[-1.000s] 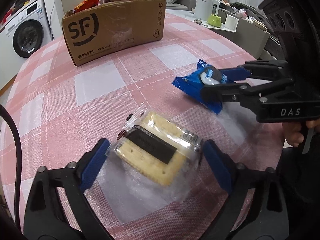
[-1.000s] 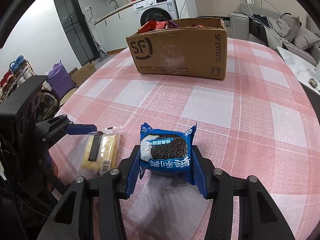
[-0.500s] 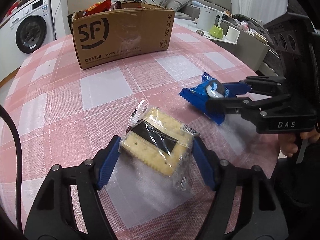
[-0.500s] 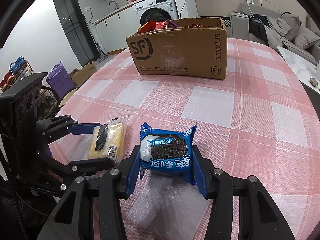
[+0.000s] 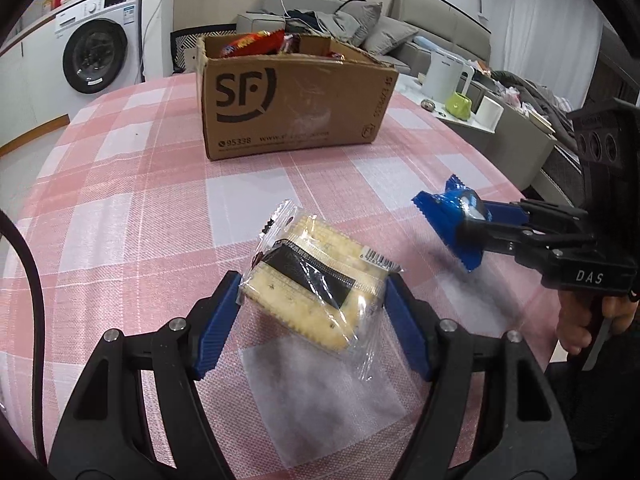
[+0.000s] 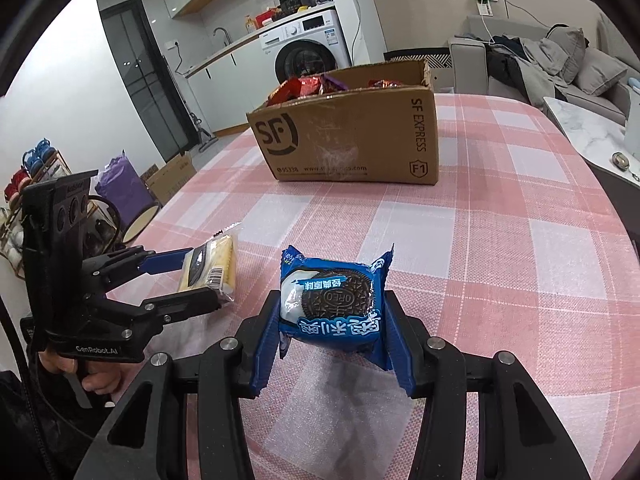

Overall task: Organize snacks
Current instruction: 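Lift both held packs and carry them over the cardboard box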

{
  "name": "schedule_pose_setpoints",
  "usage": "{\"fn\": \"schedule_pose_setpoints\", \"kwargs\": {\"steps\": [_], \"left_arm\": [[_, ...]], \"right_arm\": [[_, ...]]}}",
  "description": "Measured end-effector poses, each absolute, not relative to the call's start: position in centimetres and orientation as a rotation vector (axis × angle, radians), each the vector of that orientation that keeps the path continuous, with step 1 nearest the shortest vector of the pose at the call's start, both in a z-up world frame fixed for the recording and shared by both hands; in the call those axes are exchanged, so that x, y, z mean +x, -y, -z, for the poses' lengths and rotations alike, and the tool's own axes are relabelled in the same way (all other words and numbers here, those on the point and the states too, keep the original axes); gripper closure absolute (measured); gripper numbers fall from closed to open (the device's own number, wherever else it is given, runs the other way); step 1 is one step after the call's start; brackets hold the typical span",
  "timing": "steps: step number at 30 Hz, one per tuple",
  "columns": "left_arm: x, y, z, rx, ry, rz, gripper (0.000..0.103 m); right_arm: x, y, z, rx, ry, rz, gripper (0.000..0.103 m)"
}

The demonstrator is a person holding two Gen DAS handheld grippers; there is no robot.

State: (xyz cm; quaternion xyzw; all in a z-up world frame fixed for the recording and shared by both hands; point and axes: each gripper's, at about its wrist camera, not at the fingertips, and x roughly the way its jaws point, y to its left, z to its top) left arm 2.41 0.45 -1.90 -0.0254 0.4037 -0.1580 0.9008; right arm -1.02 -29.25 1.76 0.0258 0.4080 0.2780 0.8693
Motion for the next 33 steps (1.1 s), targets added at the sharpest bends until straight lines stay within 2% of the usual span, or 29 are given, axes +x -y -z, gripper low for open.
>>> {"fn": "schedule_pose_setpoints", "kwargs": {"steps": [33], "left_arm": [[8.7, -1.8, -8.7, -0.084, -0.611, 0.218, 0.033]], "right_arm": [[4.0, 30.2, -8.5, 0.125, -0.702, -0.531, 0.054]]}}
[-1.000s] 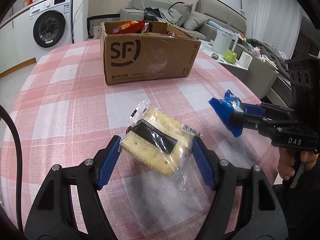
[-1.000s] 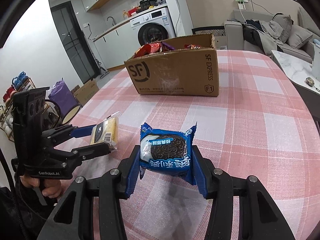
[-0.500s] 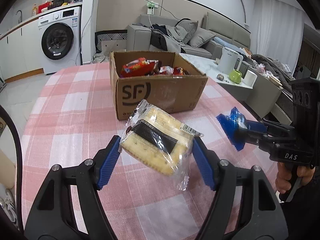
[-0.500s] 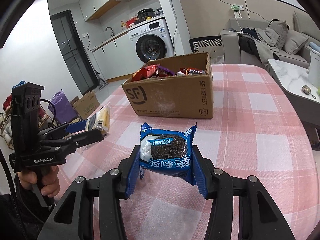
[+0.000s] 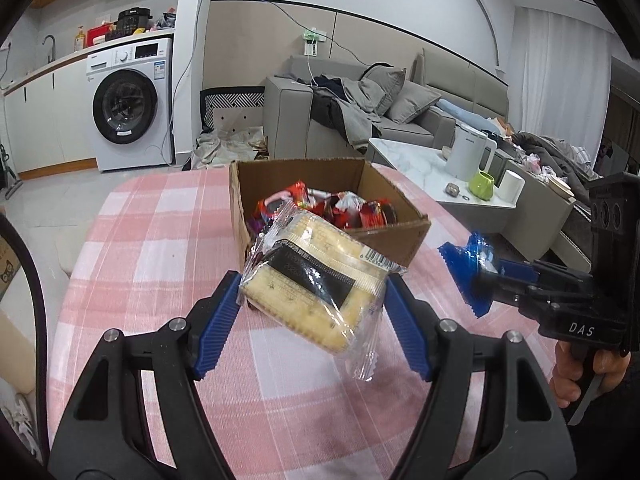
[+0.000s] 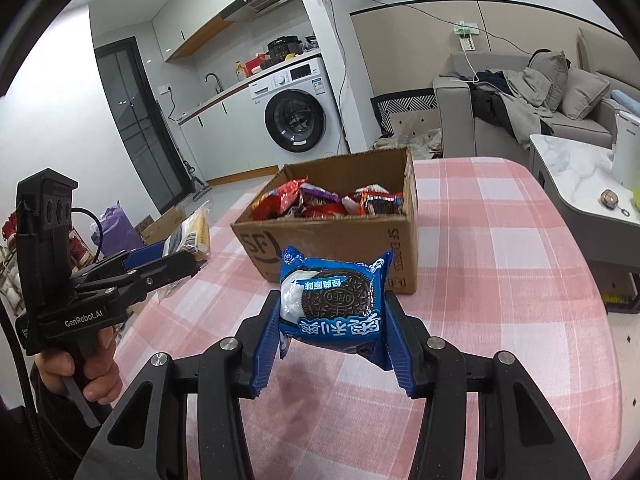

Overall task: Organize snacks
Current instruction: 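Lift both held packs and carry them over the cardboard box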

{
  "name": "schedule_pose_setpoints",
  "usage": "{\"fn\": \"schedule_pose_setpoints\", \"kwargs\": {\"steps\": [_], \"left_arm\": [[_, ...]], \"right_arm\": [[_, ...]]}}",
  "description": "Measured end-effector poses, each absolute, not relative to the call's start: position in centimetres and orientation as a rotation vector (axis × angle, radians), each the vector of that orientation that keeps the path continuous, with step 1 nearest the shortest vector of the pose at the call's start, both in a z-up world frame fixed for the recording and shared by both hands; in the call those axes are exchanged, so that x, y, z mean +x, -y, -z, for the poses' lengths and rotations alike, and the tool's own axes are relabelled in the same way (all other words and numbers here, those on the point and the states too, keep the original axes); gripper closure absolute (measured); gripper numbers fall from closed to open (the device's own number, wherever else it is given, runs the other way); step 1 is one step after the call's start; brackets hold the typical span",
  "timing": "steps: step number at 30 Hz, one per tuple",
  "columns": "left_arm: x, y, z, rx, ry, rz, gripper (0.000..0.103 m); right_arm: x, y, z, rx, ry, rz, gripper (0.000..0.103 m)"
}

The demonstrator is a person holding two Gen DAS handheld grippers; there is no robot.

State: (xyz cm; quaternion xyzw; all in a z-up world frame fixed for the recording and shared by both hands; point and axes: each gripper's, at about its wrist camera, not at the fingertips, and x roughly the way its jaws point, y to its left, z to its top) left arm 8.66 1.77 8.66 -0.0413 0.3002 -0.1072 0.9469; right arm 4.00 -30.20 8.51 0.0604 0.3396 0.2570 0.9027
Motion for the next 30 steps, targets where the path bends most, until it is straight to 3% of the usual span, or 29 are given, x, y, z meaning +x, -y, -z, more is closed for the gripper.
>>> {"fn": "schedule_pose_setpoints", "kwargs": {"steps": [30], "left_arm": [[20.7, -2.5, -10.3, -0.059, -0.596, 0.144, 0.033]], "right_arm": [[13.8, 28.1, -11.8, 0.149, -0.660, -0.521, 0.054]]}}
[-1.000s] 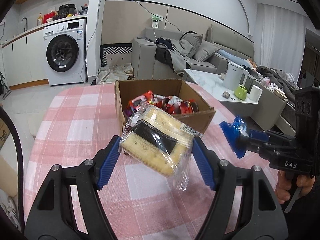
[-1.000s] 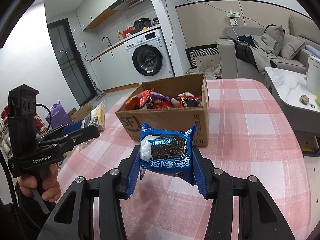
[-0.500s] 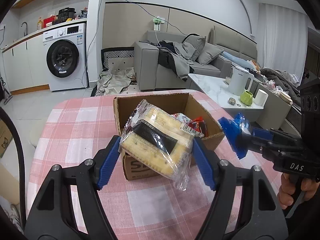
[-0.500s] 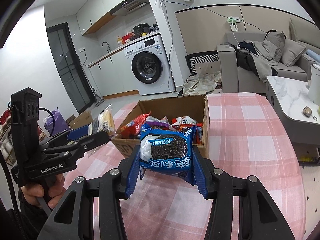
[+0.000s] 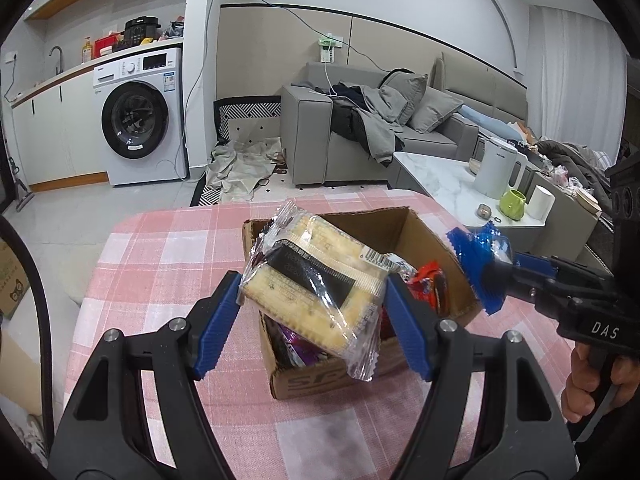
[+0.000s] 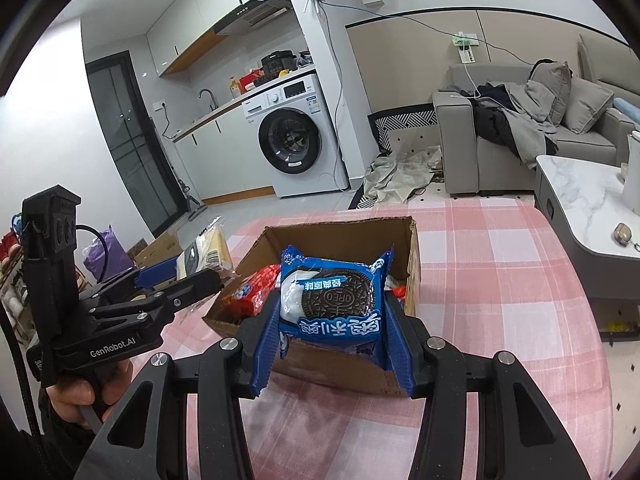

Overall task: Organize snacks
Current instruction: 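Lift both held packs and carry them over the cardboard box, then open both tools to drop the packs into the box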

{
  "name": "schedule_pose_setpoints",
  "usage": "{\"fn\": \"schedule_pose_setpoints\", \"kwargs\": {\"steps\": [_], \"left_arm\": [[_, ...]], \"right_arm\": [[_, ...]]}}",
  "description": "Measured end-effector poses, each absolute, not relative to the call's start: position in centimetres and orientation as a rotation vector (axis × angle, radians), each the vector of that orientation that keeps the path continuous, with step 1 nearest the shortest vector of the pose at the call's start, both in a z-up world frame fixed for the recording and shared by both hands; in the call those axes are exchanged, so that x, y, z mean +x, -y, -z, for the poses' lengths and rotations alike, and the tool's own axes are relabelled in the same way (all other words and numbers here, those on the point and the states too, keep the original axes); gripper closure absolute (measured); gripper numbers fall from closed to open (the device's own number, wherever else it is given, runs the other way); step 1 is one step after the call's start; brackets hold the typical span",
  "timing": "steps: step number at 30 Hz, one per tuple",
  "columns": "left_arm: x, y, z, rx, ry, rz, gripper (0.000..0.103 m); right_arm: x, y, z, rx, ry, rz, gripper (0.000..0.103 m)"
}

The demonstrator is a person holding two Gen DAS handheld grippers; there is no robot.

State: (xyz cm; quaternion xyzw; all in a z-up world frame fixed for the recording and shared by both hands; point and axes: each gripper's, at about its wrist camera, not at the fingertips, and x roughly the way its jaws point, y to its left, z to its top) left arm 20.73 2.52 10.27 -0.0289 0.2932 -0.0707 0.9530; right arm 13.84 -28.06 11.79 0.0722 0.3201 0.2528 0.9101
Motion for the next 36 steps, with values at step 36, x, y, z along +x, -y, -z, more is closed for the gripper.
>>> {"fn": "schedule_pose_setpoints", "kwargs": {"steps": [36], "left_arm": [[30.6, -0.9, -5.7, -0.005, -0.693, 0.138, 0.033]], "right_arm": [[21.9, 25.4, -8.7, 0.142, -0.745, -0.508, 0.054]]}}
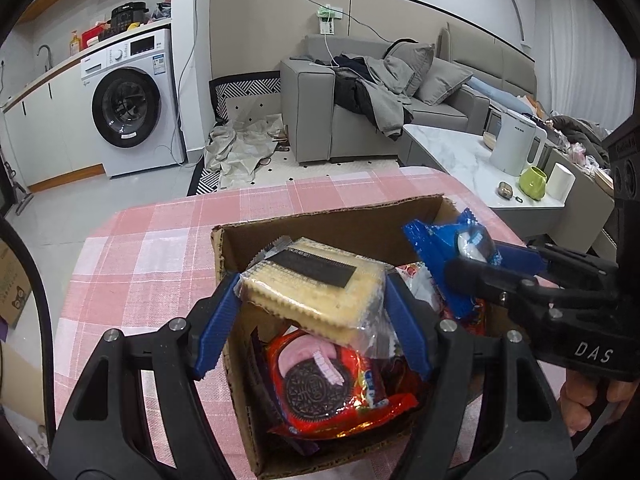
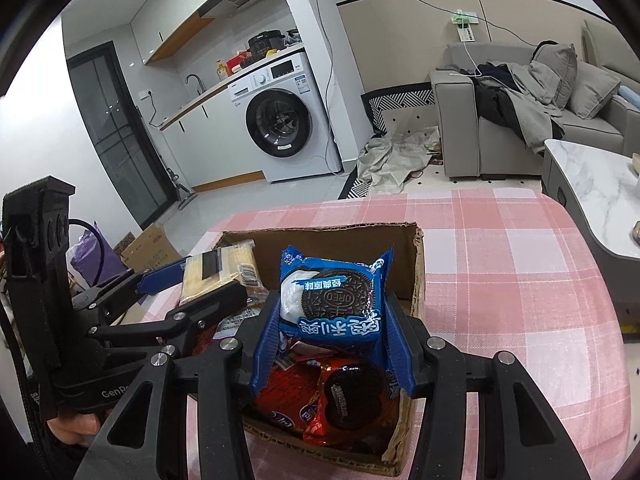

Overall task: Organize snacks
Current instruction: 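Open both tools to drop the packs into the box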

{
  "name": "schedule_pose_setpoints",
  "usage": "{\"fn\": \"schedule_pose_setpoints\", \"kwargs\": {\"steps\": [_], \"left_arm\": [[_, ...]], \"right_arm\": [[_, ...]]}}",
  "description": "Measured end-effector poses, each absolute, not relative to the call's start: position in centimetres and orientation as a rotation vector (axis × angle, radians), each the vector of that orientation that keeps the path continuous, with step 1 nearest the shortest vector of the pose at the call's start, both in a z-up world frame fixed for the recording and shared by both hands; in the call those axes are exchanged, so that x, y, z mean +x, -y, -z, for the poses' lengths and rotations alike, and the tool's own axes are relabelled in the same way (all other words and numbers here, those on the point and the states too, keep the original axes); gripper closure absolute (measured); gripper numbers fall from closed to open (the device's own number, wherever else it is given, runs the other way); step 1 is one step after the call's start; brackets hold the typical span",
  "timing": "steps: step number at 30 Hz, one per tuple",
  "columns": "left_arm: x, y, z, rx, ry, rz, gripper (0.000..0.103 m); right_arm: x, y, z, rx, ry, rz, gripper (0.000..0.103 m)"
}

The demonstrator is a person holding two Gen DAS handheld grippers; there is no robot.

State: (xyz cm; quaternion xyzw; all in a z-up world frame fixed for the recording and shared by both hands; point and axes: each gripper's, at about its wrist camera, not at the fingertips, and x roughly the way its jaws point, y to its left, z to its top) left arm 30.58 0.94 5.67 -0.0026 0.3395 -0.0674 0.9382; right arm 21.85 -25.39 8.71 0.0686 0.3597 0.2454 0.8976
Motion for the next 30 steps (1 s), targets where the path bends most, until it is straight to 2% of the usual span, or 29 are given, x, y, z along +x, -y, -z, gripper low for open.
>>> {"fn": "schedule_pose_setpoints", "kwargs": {"steps": [7, 10, 13, 16, 17, 18, 20, 22, 23, 30], "left_arm": [[31.3, -0.3, -5.0, 0.014, -0.708, 0.143, 0.033], [31.1, -0.2, -5.0, 0.015, -0.705, 0.143, 0.031], [30.9, -0.2, -5.0, 0.002, -0.703, 0.142, 0.024], [30.3, -0.3, -5.1, -0.016, -0.700, 0.153, 0.022], [30.0, -0.3, -5.2, -0.017, -0.698, 0.152, 0.020], [29.7, -0.3, -5.3, -0.017, -0.693, 0.150, 0.019], [28.8, -0.5, -5.6, -0.018, -0.680, 0.153, 0.016], [27.7, -0.7, -5.7, -0.012, -0.666, 0.149, 0.015], [27.2, -0.8, -5.8, -0.008, -0.661, 0.144, 0.014], [23.6, -1.9, -5.7, -0.036, -0.639, 0.145, 0.013]], "right_arm": [[22.5, 25.1, -8.2, 0.123, -0.750, -0.503, 0.054], [22.4, 25.2, -8.3, 0.122, -0.738, -0.506, 0.050], [22.0, 25.5, -8.6, 0.111, -0.714, -0.501, 0.040], [21.7, 25.8, -8.9, 0.119, -0.715, -0.521, 0.032], [21.4, 25.8, -9.0, 0.114, -0.711, -0.525, 0.026], [21.1, 25.9, -9.1, 0.109, -0.703, -0.519, 0.014], [20.4, 26.4, -9.4, 0.107, -0.679, -0.493, 0.007], [19.7, 26.9, -9.4, 0.125, -0.671, -0.488, 0.006], [19.5, 27.2, -9.4, 0.135, -0.674, -0.492, 0.001], [17.3, 29.0, -9.1, 0.167, -0.649, -0.530, 0.000]]}}
